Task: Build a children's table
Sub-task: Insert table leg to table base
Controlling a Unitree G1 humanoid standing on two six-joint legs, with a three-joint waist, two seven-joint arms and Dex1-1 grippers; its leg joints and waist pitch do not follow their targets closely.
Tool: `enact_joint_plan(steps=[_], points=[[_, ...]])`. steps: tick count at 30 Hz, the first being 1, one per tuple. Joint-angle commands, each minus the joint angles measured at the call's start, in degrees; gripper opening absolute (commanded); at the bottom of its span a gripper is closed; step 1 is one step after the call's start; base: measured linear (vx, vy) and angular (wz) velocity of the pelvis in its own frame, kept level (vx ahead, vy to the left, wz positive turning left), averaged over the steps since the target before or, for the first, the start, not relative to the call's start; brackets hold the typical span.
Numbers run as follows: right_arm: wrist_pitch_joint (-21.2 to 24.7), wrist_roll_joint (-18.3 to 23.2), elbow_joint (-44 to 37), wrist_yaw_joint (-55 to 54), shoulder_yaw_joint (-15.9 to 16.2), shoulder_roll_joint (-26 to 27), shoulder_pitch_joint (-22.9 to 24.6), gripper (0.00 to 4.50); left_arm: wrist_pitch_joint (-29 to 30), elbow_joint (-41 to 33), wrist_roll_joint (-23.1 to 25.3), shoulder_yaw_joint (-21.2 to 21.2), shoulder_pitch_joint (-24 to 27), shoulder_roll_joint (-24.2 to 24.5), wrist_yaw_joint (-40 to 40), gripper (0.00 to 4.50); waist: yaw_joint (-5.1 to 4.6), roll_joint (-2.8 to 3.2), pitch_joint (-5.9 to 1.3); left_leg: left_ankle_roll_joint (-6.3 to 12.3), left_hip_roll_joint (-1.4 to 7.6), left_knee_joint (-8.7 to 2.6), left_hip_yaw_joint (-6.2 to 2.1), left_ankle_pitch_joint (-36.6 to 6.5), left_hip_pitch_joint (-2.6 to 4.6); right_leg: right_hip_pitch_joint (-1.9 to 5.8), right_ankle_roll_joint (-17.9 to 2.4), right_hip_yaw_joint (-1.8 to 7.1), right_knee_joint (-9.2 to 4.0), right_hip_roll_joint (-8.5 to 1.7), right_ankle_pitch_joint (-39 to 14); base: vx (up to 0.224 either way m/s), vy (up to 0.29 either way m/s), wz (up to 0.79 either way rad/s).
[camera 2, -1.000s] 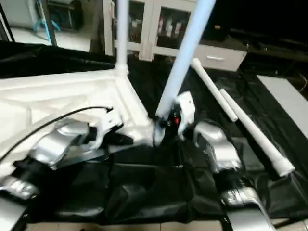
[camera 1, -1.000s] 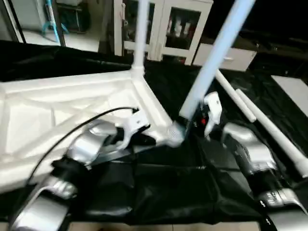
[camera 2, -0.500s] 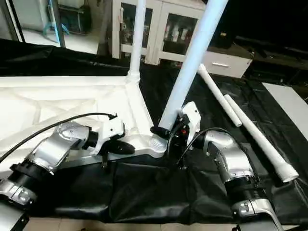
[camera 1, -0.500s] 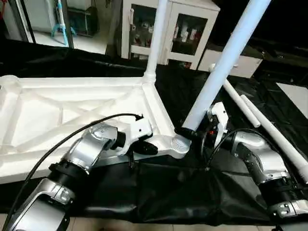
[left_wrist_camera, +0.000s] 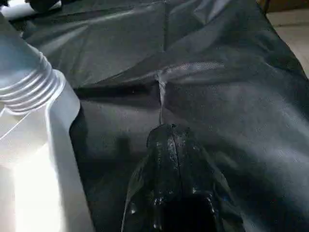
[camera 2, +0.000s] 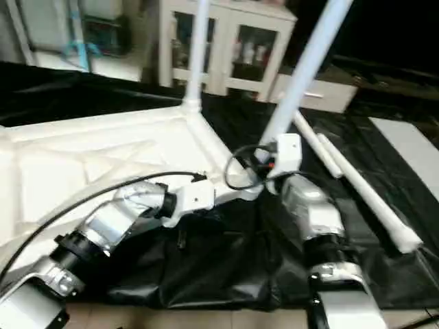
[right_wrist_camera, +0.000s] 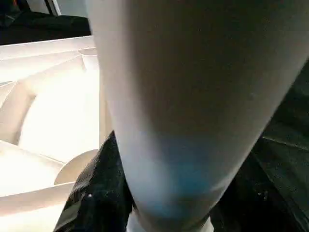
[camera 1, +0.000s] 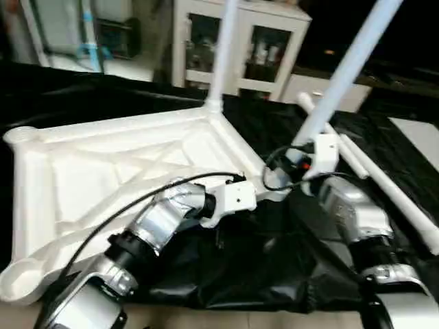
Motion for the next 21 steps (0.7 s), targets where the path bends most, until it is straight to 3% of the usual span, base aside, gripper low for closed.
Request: enact_joint_plan(steps=[1, 4, 8, 9, 12, 15, 18, 19, 21], points=[[5.6, -0.3, 5.2, -0.5, 0.8, 0.2, 3.5, 1.84, 1.2, 0.5, 0.2, 0.9, -1.7, -0.7, 0.7, 0.41, -0.4, 1.4, -1.87, -4.08, 1.88, -5.14, -1.29, -29.4, 0.72, -0.12, -4.4, 1.81, -5.16, -2.69, -28.3, 0.0, 0.0, 0.0], [5.4, -1.0, 6.4, -1.3, 0.2, 0.6, 2.8, 1.84, 1.9, 2.0, 0.0, 2.2, -2.9, -1.6, 2.7, 0.66, -0.49, 1.56, -1.88, -3.99, 1.9, -5.17, -1.13, -28.5, 0.68, -0.11, -5.3, 1.95, -4.9, -2.52, -26.4, 0.0, 0.0, 0.0], [6.3, -0.9, 6.1, -1.1, -0.7, 0.9, 2.5, 1.84, 2.4, 5.8, 0.2, 5.7, -6.4, -4.3, 11.4, 0.95, -0.45, 1.48, -1.99, -3.93, 1.87, -5.11, -1.06, -27.4, 0.58, 0.16, -6.0, 1.99, -4.59, -2.37, -23.6, 0.0, 0.0, 0.0], [7.2, -0.3, 5.4, -0.4, -0.8, 0.9, 2.6, 1.84, 2.6, 6.7, 0.9, 5.8, -7.1, -4.4, 12.9, 1.22, -0.49, 1.36, -1.96, -3.75, 1.86, -5.12, -1.03, -27.0, 0.49, 0.24, -5.9, 1.99, -4.6, -2.32, -23.4, 0.0, 0.0, 0.0], [10.1, 1.3, 3.0, 1.7, -0.8, 0.9, 3.3, 1.84, 3.9, 8.6, 1.7, 6.5, -8.4, -5.1, 16.0, 1.33, -0.45, 1.28, -1.93, -3.34, 1.84, -5.13, -1.0, -26.5, 0.42, 0.34, -5.6, 2.06, -4.72, -2.39, -24.1, 0.0, 0.0, 0.0], [11.5, 2.0, 1.8, 2.6, -0.9, 0.9, 3.7, 1.84, 4.9, 8.9, 1.8, 6.7, -8.7, -5.5, 16.2, 1.63, -0.25, 1.34, -2.19, -3.5, 1.99, -5.06, -0.87, -23.2, 0.34, 0.51, -6.4, 2.32, -4.32, -2.33, -19.9, 0.0, 0.0, 0.0], [12.8, 2.6, 1.0, 2.7, -1.8, 0.8, 3.9, 1.84, 7.0, 7.2, 1.5, 5.6, -7.6, -6.0, 14.1, 1.92, -0.12, 1.13, -2.21, -3.77, 2.11, -4.96, -0.57, -21.1, 0.52, 0.63, -7.9, 2.44, -3.89, -2.17, -16.1, 0.0, 0.0, 0.0], [13.3, 3.1, 0.7, 2.8, -2.2, 0.8, 3.9, 1.84, 7.5, 7.0, 1.9, 5.1, -7.2, -6.0, 14.2, 2.0, -0.19, 0.82, -2.17, -3.62, 2.1, -4.96, -0.51, -20.8, 0.48, 0.66, -8.0, 2.44, -3.88, -2.09, -15.6, 0.0, 0.0, 0.0], [14.3, 3.6, 0.2, 3.1, -2.7, 0.8, 3.9, 1.84, 7.9, 7.2, 2.4, 4.4, -6.9, -6.0, 14.6, 2.17, -0.12, 1.01, -2.22, -3.54, 2.1, -4.96, -0.51, -19.7, 0.41, 0.85, -8.4, 2.46, -3.67, -2.11, -14.3, 0.0, 0.0, 0.0]])
